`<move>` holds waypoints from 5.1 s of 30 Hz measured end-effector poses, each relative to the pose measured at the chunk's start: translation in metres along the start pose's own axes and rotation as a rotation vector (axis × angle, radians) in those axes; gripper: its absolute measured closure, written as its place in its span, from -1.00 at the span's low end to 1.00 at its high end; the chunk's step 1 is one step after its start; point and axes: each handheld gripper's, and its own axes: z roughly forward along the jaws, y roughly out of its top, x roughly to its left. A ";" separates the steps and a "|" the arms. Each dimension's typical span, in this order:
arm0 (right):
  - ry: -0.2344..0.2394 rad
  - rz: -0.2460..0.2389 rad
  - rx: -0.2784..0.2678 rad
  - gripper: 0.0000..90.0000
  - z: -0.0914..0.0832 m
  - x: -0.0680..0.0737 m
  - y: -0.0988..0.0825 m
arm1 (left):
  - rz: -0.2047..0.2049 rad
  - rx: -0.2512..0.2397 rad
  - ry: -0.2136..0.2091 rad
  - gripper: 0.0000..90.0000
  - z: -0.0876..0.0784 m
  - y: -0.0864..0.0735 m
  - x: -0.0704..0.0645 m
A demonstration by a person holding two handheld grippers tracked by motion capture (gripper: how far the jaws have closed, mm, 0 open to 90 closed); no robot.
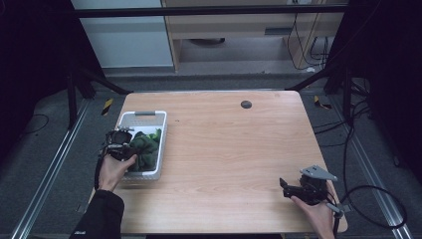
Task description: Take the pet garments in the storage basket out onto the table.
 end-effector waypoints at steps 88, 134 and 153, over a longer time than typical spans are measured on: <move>-0.016 -0.010 -0.041 -0.87 -0.006 -0.001 0.002 | 0.362 -0.172 -0.166 0.71 -0.125 0.040 -0.098; -0.019 -0.004 -0.059 -0.87 -0.007 -0.003 0.003 | 0.486 -0.088 -0.299 0.71 -0.067 0.041 -0.172; -0.022 -0.006 -0.069 -0.86 -0.008 -0.003 0.003 | 0.536 -0.030 -0.341 0.71 -0.038 0.036 -0.201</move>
